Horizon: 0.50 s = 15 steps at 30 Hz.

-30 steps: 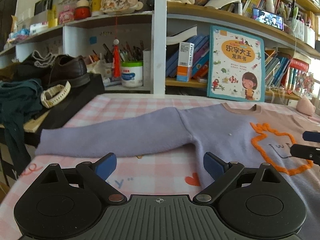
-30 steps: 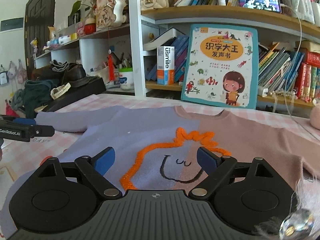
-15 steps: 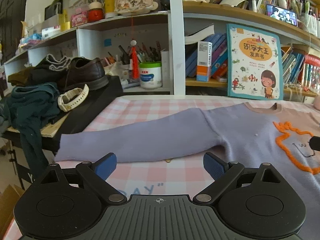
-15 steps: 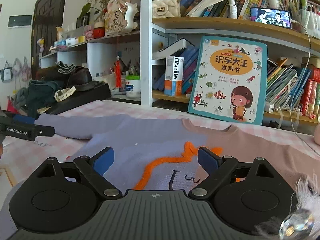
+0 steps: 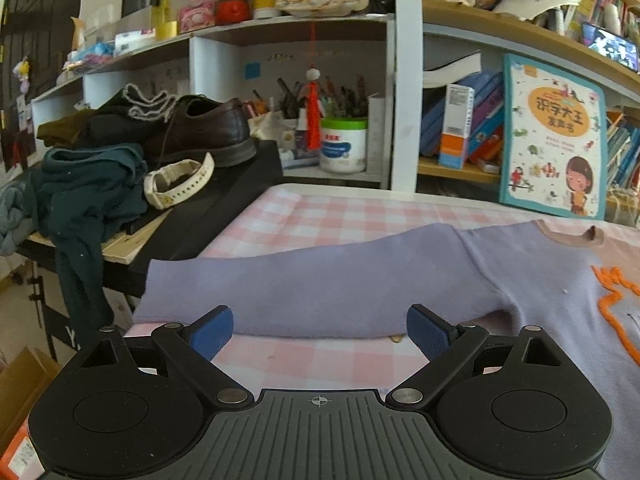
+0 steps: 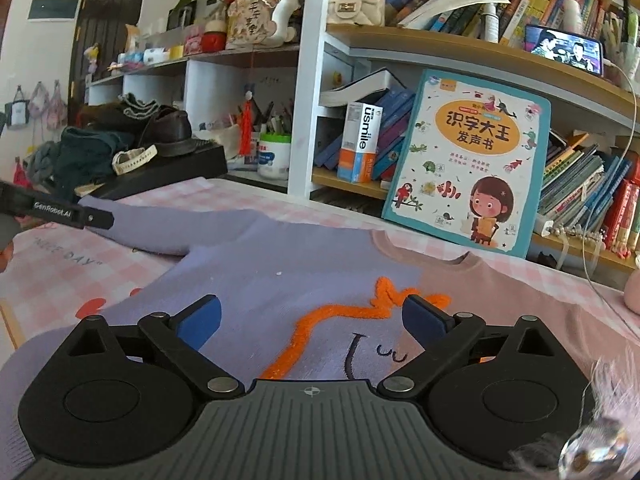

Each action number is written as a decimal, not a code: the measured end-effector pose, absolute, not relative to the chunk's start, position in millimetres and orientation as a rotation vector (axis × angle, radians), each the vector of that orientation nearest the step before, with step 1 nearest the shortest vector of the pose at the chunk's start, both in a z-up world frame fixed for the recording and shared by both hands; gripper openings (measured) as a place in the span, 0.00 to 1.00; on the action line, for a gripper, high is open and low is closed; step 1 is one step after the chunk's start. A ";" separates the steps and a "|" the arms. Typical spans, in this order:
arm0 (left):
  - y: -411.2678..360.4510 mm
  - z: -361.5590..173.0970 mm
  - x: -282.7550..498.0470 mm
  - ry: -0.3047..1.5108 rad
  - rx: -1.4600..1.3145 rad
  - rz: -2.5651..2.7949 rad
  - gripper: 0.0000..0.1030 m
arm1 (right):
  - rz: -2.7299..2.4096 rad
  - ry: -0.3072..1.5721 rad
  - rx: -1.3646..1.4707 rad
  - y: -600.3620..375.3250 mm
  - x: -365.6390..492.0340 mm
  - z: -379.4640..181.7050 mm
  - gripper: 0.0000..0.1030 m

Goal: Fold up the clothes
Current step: 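Move the open left tool to the lavender sleeve cuff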

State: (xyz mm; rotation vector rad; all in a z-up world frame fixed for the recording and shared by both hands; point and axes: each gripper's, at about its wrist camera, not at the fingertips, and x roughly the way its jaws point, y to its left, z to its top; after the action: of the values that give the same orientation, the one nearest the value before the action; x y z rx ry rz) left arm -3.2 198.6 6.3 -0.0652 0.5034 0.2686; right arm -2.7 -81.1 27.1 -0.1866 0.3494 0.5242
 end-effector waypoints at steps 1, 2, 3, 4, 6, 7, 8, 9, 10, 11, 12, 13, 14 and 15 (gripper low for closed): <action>199.9 6.1 -2.7 0.503 -0.066 0.278 0.93 | 0.524 0.348 -0.187 -80.9 -2.9 27.1 0.95; 201.0 6.3 -2.8 0.504 -0.069 0.290 0.93 | 0.523 0.347 -0.185 -81.2 -3.0 27.2 0.95; 201.4 6.8 -3.6 0.505 -0.072 0.300 0.93 | 0.522 0.346 -0.183 -81.5 -3.1 27.2 0.95; 201.6 7.4 -4.7 0.503 -0.076 0.303 0.93 | 0.521 0.346 -0.181 -81.8 -3.1 27.2 0.95; 200.8 9.0 -8.7 0.495 -0.084 0.298 0.93 | 0.519 0.347 -0.175 -82.7 -2.4 27.4 0.96; 200.5 9.7 -10.0 0.492 -0.086 0.296 0.93 | 0.519 0.348 -0.174 -83.0 -2.1 27.6 0.96; 200.3 10.5 -11.1 0.490 -0.088 0.293 0.93 | 0.520 0.349 -0.175 -82.8 -2.0 27.6 0.96; 200.2 11.1 -11.8 0.487 -0.088 0.294 0.93 | 0.521 0.350 -0.175 -82.6 -2.0 27.6 0.96; 200.1 11.7 -12.4 0.483 -0.088 0.295 0.93 | 0.522 0.351 -0.176 -82.3 -1.9 27.6 0.96; 200.3 12.2 -13.0 0.478 -0.089 0.298 0.93 | 0.523 0.351 -0.176 -82.2 -2.1 27.5 0.96; 201.1 12.7 -13.4 0.473 -0.092 0.302 0.93 | 0.522 0.349 -0.177 -82.1 -2.5 27.5 0.96; 202.0 13.0 -13.8 0.467 -0.095 0.305 0.93 | 0.522 0.347 -0.177 -82.0 -3.0 27.5 0.96; 203.2 13.1 -14.0 0.462 -0.100 0.308 0.93 | 0.522 0.345 -0.178 -82.0 -3.4 27.4 0.96; 204.5 13.1 -14.0 0.458 -0.104 0.310 0.93 | 0.522 0.344 -0.178 -82.1 -3.6 27.4 0.96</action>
State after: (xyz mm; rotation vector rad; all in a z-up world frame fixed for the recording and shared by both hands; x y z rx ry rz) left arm -14.0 204.5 13.1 -0.1042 0.4581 0.3104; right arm -3.6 -82.1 27.4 -0.1778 0.3436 0.5216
